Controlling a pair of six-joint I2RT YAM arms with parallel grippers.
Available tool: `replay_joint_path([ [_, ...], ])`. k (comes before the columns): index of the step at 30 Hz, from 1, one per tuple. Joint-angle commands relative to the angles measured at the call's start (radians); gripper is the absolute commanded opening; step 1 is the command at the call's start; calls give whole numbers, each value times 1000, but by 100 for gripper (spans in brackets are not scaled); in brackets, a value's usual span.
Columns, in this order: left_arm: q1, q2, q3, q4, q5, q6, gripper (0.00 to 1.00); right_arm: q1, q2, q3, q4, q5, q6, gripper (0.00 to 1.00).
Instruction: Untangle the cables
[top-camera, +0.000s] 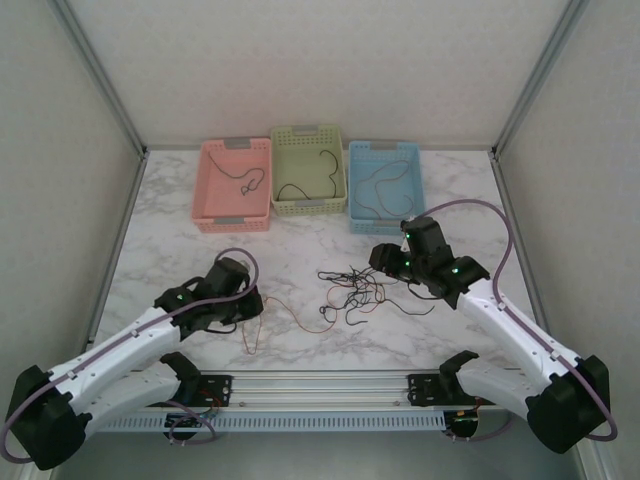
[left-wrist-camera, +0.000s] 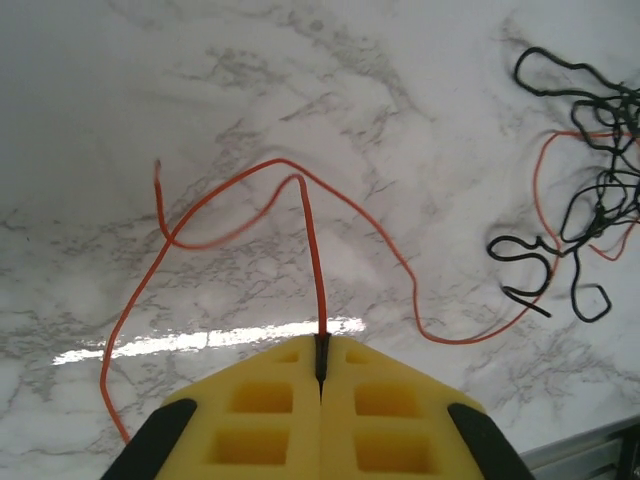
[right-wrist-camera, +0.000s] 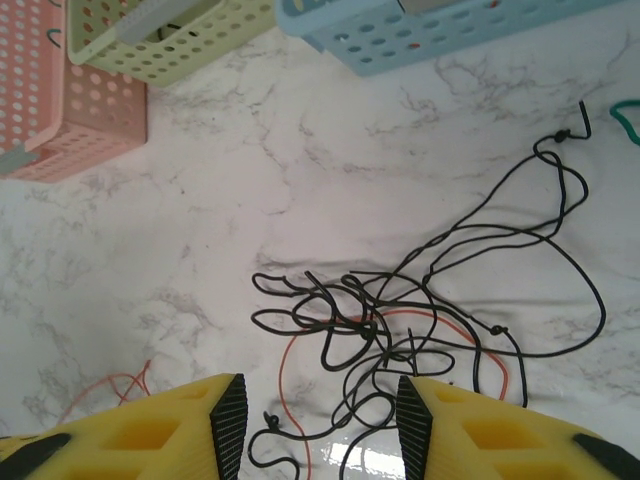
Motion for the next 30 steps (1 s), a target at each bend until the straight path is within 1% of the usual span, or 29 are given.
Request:
replay_joint_path([
  [1,-7,-25,104,-80,-50,54,0,8,-17,1,17,15,12,46],
  [3,-7,-34,161,-121,-51,69,0,9,-18,5,9,17,6,46],
  [6,-7,-66,273,-173,-22,97,0,8,-31,8,16,8,-1,46],
  [9,-7,-86,452,-251,-6,146,0,10,-49,5,39,-5,-24,46],
  [12,-8,-57,732,-400,-72,242,0,13,-56,2,70,-23,-51,46],
  [14,-6,0,985,-525,-167,324,0,18,-49,-3,98,-39,-72,46],
  [16,-7,70,1227,-616,-224,384,0,22,-27,-3,108,-44,-77,46],
  [18,-6,144,1449,-692,-256,424,0,29,-2,-2,121,-47,-80,46],
  [20,-6,209,1650,-736,-252,450,0,39,18,-6,134,-49,-77,46],
  [22,-6,243,1733,-739,-226,463,0,55,30,-12,158,-54,-82,46],
  [25,-6,258,1746,-724,-175,457,0,83,46,-11,183,-57,-103,47],
  [27,-6,247,1706,-697,-154,454,0,102,59,-3,185,-55,-124,47],
  [30,-6,207,1572,-644,-150,449,0,139,86,3,190,-47,-156,49],
])
